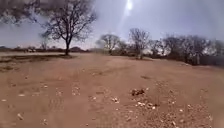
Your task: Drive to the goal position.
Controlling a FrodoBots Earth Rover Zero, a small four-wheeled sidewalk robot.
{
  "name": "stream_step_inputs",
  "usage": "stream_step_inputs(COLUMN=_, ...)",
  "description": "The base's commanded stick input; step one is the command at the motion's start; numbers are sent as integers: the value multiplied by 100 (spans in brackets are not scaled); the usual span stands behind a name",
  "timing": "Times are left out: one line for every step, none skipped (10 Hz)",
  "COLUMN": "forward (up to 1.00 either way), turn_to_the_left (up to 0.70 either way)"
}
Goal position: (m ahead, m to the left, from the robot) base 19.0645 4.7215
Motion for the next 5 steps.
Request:
stream_step_inputs(forward=100, turn_to_the_left=0)
stream_step_inputs(forward=100, turn_to_the_left=0)
stream_step_inputs(forward=100, turn_to_the_left=0)
stream_step_inputs(forward=100, turn_to_the_left=0)
stream_step_inputs(forward=100, turn_to_the_left=0)
